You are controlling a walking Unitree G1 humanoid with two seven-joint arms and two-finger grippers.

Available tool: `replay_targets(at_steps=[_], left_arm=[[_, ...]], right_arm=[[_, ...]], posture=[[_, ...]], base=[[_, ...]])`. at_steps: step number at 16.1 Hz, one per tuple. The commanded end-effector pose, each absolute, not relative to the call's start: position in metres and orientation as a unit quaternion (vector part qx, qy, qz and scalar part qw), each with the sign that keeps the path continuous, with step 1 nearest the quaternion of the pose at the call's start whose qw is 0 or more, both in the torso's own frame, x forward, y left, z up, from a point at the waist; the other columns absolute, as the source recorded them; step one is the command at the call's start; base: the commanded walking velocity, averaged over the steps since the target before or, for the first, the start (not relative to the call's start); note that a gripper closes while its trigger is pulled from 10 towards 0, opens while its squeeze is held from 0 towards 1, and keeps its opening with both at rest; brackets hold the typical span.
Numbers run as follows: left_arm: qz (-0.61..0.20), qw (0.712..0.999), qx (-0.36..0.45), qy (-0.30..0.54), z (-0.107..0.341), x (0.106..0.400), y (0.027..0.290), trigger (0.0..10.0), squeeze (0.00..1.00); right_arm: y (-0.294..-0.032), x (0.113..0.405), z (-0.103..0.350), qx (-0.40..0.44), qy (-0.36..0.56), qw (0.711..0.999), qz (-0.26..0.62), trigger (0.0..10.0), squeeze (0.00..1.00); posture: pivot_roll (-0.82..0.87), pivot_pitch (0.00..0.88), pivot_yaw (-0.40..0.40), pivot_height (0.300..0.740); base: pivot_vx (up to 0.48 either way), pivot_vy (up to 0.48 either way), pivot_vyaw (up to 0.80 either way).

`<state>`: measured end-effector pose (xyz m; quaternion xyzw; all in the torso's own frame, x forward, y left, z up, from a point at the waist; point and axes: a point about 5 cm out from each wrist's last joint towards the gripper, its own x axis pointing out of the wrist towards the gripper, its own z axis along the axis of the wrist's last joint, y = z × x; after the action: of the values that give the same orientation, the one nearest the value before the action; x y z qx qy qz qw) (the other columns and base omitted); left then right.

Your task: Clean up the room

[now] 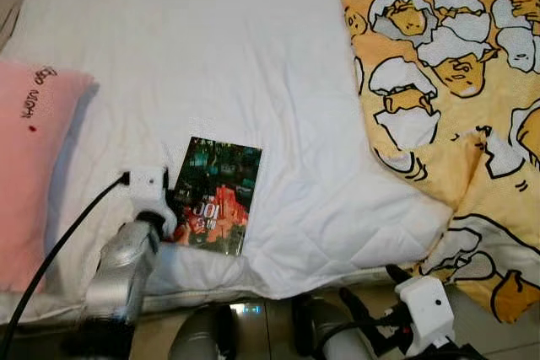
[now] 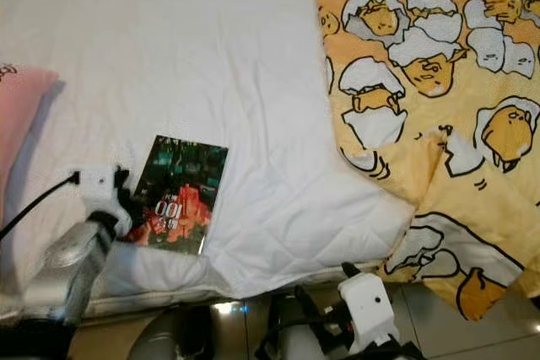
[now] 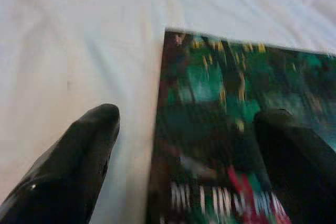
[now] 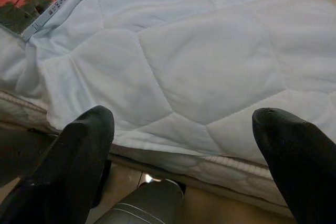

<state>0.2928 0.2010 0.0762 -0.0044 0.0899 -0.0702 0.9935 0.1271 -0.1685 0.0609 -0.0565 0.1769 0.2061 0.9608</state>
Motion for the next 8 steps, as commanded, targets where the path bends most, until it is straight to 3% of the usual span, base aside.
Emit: replay_targets(at_steps=[1,5,8], left_arm=[[-0.07,0.992,0.016,0.101,0.069,0.291,0.202,10.0,0.0],[-0.041,0.991,0.029,0.124,0.056,0.29,0.213,10.0,0.0],[-0.063,0.987,0.017,0.148,0.036,0.274,0.208,10.0,0.0]], right_arm=[[-0.172,0.122,0.059,-0.057,0.19,0.958,0.205,10.0,0.0],[-0.171,0.12,0.057,-0.056,0.194,0.958,0.202,10.0,0.0],[-0.172,0.122,0.056,-0.059,0.195,0.958,0.202,10.0,0.0]], posture=[[-0.26,0.269,-0.036,0.74],[-0.27,0.256,-0.031,0.74],[-0.27,0.245,-0.03,0.74]], base=[[0.0,0.0,0.0],[0.0,0.0,0.0],[0.0,0.0,0.0]])
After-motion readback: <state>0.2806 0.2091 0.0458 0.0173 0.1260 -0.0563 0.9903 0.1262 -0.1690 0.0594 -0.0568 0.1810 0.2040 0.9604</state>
